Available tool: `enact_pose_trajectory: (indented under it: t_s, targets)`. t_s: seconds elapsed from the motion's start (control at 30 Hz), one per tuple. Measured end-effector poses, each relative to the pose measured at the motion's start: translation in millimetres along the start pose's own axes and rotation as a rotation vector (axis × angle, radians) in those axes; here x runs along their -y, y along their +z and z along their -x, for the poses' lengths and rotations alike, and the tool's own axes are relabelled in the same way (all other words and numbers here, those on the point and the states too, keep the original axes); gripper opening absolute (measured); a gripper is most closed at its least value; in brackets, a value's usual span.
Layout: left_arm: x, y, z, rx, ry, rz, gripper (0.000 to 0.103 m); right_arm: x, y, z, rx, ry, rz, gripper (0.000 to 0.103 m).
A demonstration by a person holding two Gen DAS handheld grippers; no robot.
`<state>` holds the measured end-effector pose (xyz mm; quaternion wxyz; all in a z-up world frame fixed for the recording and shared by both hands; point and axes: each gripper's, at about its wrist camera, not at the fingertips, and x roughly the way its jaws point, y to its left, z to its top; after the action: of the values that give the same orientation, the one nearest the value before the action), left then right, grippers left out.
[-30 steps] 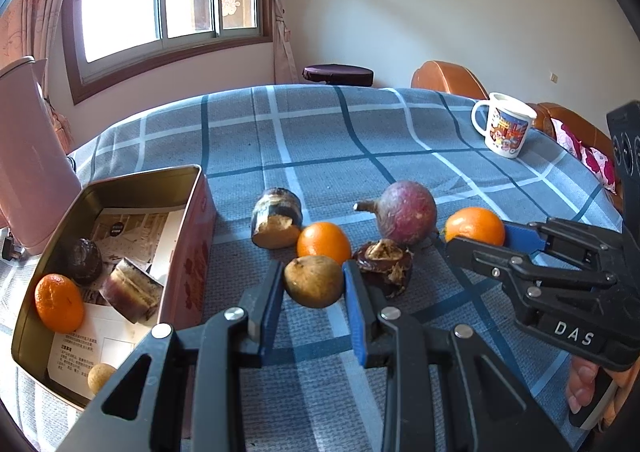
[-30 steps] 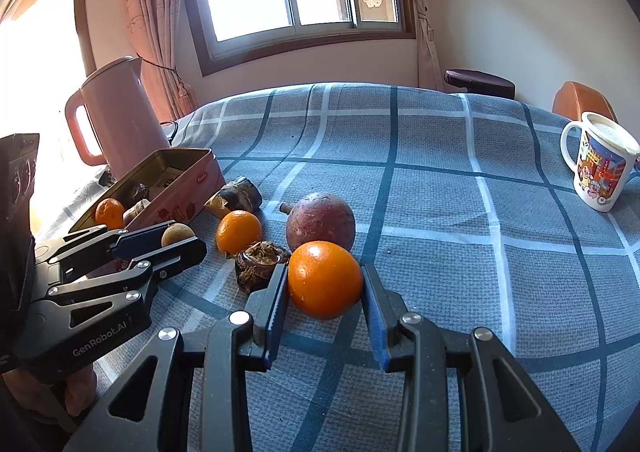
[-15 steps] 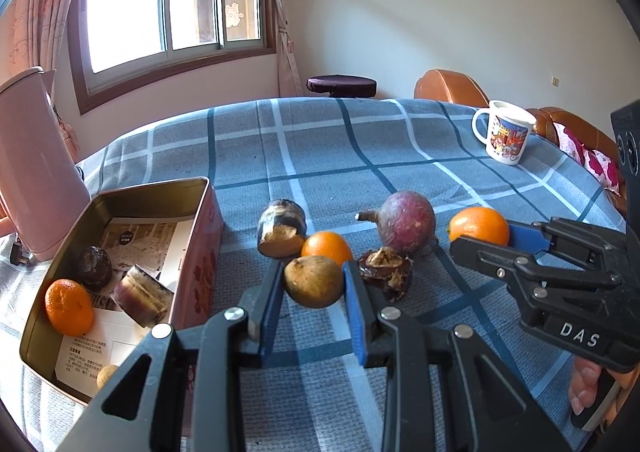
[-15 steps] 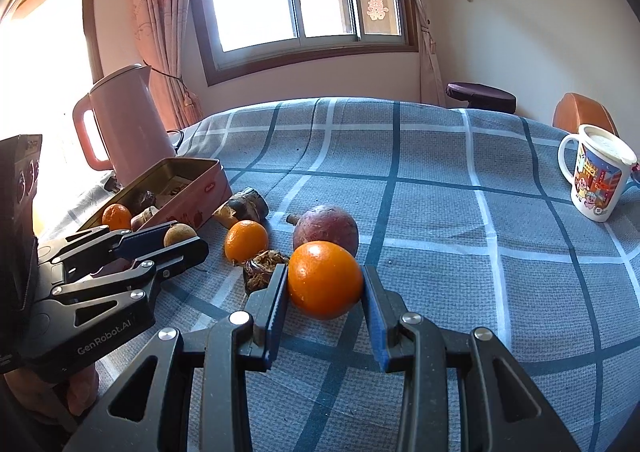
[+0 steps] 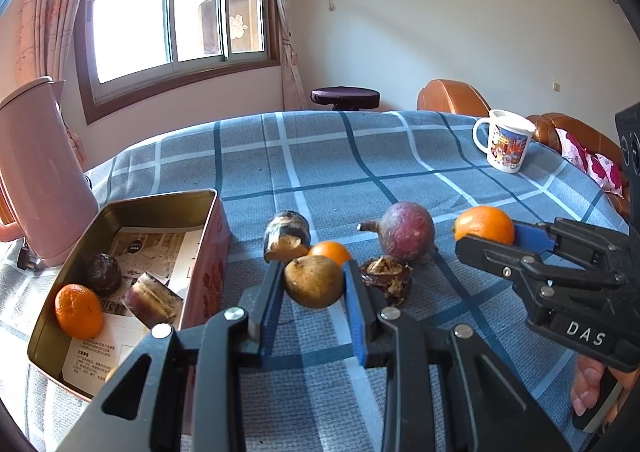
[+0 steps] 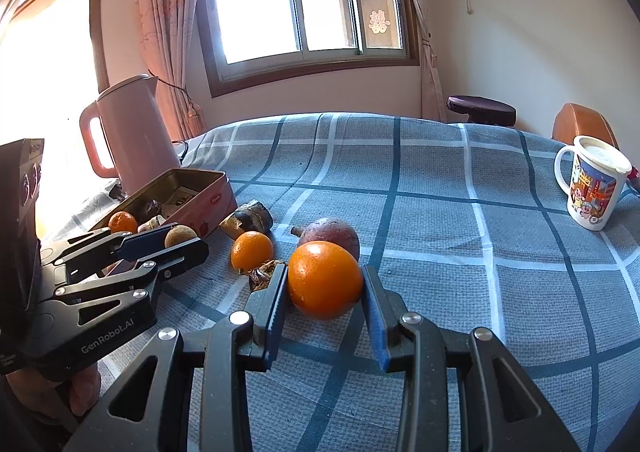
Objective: Organize fruits
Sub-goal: 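Lift the pear with the left tool while the right tool lifts the orange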
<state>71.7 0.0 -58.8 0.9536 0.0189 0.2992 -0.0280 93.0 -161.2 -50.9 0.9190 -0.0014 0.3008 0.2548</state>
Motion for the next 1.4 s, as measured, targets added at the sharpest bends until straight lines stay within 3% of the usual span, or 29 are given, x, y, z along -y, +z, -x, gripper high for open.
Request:
enact_pose_trajectory:
  t_s: [1.4]
  targets:
    - [-1, -4, 27, 0.14, 0.036, -0.011, 0.031, -12, -4, 30, 0.158, -0.012, 0.063, 0.038]
